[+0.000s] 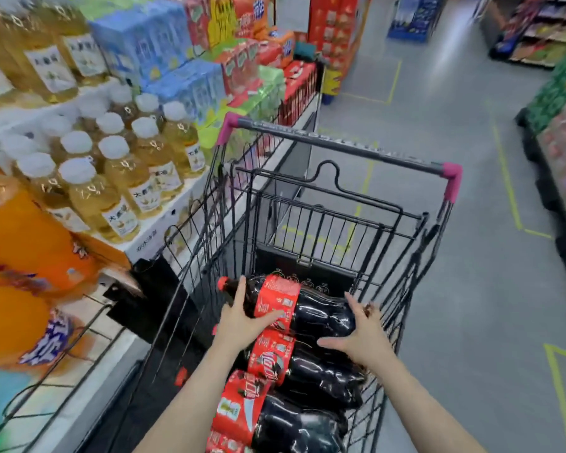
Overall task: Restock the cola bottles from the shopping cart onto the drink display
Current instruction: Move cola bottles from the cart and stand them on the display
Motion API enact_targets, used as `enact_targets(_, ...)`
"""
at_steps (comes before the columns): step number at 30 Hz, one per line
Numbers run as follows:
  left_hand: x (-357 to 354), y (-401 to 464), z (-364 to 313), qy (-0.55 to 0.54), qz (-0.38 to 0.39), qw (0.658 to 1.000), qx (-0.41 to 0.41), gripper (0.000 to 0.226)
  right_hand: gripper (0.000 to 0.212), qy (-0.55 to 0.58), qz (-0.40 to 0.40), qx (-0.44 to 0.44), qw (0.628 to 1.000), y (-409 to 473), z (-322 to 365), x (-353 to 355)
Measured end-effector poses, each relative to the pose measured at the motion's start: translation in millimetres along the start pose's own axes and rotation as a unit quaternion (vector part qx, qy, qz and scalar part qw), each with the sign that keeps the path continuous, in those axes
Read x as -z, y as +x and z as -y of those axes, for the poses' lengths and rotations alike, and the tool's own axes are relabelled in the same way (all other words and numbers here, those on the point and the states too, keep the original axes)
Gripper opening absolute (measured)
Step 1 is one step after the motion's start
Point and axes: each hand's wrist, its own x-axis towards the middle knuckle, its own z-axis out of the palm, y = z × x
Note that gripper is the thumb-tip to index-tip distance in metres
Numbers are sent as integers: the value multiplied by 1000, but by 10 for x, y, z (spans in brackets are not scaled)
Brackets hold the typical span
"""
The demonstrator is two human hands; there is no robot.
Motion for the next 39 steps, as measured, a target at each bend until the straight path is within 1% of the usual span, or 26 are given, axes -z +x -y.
enact_targets(3,-138,136,-51,-57,-12,998,6,124,119,3,-10,-6,1000,150,-102,-88)
enact_targets(5,-188,214,-48,-107,-33,994,5,126,120,-11,-17,-11,1000,220,-129,-131)
enact_targets(7,-220,289,-3,-145,-55,988,7,124,117,-31,-29,-12,999,261,-138,-163)
enact_targets(11,-257,316,-8,-178,-78,981,23,119,110,-45,-46,-3,998,284,-149,-159)
enact_targets(15,-205,182,-115,-185,-99,978,7,106,106,-32,-48,9,998,169,-74,-96)
enact_targets(19,-5,-14,-147,-178,-112,977,-40,101,104,-20,-77,23,997,-155,93,-95)
enact_targets(22,204,-211,-191,-193,-112,972,-72,91,103,-6,-111,30,993,-484,267,-89)
enact_targets(26,482,-513,-268,-211,-112,960,-145,84,104,20,-163,39,986,-923,467,-155)
enact_targets(28,623,-687,-286,-208,-118,955,-173,87,105,32,-182,45,982,-1138,540,-208)
enact_targets(33,955,-1165,-241,-211,-115,946,-216,107,107,48,-211,54,975,-1642,719,-346)
enact_targets(39,1225,-1871,77,-228,-157,934,-228,98,106,57,-213,97,971,-2349,813,-561)
